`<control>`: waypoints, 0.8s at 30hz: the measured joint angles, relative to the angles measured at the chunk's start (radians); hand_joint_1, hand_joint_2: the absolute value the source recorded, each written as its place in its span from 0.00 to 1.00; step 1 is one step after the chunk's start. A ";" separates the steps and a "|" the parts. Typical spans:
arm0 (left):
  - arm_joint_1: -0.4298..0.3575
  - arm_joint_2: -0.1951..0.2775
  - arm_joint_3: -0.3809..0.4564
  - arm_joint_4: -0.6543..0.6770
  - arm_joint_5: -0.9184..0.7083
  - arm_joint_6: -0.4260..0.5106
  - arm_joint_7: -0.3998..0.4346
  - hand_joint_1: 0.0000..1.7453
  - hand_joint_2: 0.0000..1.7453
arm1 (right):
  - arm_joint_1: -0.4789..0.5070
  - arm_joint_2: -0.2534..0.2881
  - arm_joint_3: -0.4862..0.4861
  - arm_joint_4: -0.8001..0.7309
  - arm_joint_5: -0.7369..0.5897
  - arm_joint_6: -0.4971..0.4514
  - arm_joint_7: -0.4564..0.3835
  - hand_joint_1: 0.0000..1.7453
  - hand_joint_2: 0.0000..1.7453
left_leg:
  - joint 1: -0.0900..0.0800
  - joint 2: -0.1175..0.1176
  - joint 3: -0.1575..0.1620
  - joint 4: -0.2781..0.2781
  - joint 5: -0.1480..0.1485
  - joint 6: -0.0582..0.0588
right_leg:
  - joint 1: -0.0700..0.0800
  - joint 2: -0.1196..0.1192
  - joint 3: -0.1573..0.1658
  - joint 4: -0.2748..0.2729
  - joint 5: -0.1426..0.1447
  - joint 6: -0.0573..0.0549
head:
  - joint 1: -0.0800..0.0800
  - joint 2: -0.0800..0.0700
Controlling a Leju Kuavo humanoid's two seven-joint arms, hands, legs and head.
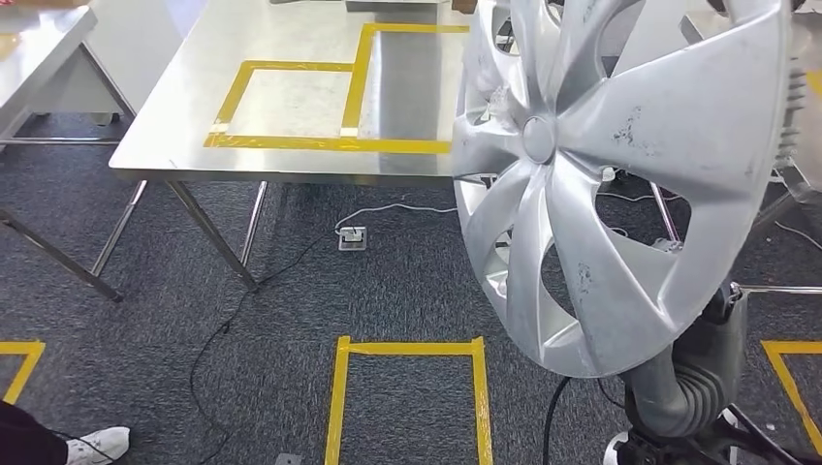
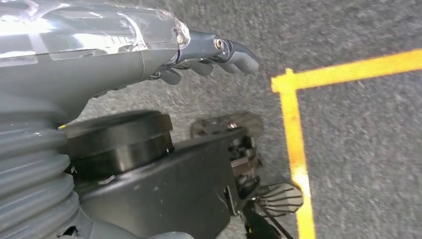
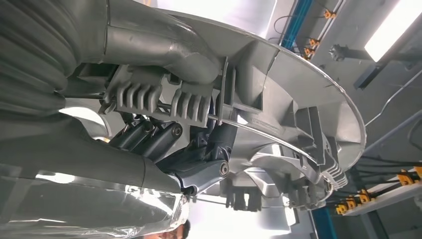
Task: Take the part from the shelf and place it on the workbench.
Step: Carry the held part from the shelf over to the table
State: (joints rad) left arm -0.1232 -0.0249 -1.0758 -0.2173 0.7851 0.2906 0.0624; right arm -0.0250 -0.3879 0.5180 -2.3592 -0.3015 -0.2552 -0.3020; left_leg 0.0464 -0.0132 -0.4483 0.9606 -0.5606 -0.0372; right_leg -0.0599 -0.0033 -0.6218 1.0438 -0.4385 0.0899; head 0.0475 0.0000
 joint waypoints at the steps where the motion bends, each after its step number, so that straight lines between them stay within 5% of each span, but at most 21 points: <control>1: 0.000 0.001 0.000 0.000 0.000 0.000 0.000 0.00 1.00 | 0.001 0.000 0.000 0.000 0.001 -0.001 0.001 1.00 1.00 | -0.001 -0.001 -0.004 0.011 -0.010 -0.010 | 0.000 0.000 0.007 -0.016 -0.005 -0.006 | 0.001 0.000; 3: 0.001 0.002 0.000 0.000 0.000 0.000 0.001 0.00 1.00 | 0.003 0.000 0.000 0.000 0.002 -0.002 0.002 1.00 1.00 | -0.002 0.002 -0.007 0.019 -0.019 -0.022 | 0.003 0.002 0.004 -0.008 -0.027 -0.036 | -0.006 0.000; 6: -0.001 0.002 0.000 0.000 0.000 0.000 0.001 0.00 1.00 | 0.004 0.000 -0.001 0.000 0.002 -0.003 0.003 1.00 1.00 | 0.001 0.012 -0.025 0.068 -0.051 -0.029 | 0.008 0.001 0.009 -0.003 -0.041 -0.059 | -0.030 0.000; 9: -0.002 0.002 0.000 -0.001 0.000 0.000 0.001 0.00 1.00 | 0.003 0.000 -0.002 -0.001 0.003 -0.003 0.003 1.00 1.00 | -0.008 0.017 -0.147 0.266 -0.117 -0.015 | 0.018 -0.002 0.022 -0.008 -0.050 -0.073 | -0.052 0.000; 11: 0.001 0.002 0.000 -0.001 0.000 0.000 0.001 0.00 1.00 | 0.003 0.001 -0.003 -0.001 0.004 -0.003 0.003 1.00 1.00 | -0.018 0.016 -0.214 0.333 -0.102 0.000 | 0.028 0.000 0.033 -0.009 -0.059 -0.080 | -0.057 0.000; 14: 0.002 0.004 0.000 0.000 0.000 0.000 0.001 0.00 1.00 | 0.003 0.001 -0.003 -0.001 0.005 -0.003 0.003 1.00 1.00 | -0.038 0.012 -0.204 0.216 0.032 0.039 | 0.041 0.004 0.061 -0.011 -0.078 -0.083 | -0.063 0.000; 16: 0.002 0.006 0.000 0.000 0.000 0.001 0.001 0.00 1.00 | 0.002 0.001 -0.003 0.000 0.006 -0.004 0.003 1.00 1.00 | -0.050 0.011 -0.179 0.137 0.079 0.058 | 0.045 0.007 0.072 -0.012 -0.087 -0.078 | -0.065 0.000; 21: 0.001 0.007 0.000 0.000 0.000 0.001 0.001 0.00 1.00 | 0.001 0.001 -0.003 -0.001 0.012 -0.008 0.003 1.00 1.00 | -0.049 0.009 -0.149 0.076 0.062 0.067 | 0.042 0.004 0.064 0.004 -0.109 -0.051 | -0.063 0.000; 24: 0.001 0.005 0.000 0.000 0.000 0.001 0.001 0.00 1.00 | 0.001 0.000 -0.003 -0.001 0.015 -0.009 0.003 1.00 1.00 | -0.051 0.010 -0.136 0.070 0.058 0.075 | 0.042 0.004 -0.019 0.166 -0.178 -0.041 | -0.047 0.000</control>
State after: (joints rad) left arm -0.1217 -0.0197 -1.0758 -0.2174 0.7847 0.2920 0.0637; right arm -0.0244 -0.3874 0.5152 -2.3598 -0.2862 -0.2641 -0.2991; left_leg -0.0043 -0.0030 -0.5839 1.0302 -0.5026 0.0382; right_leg -0.0182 0.0006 -0.6407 1.2095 -0.6165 0.0486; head 0.0009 0.0000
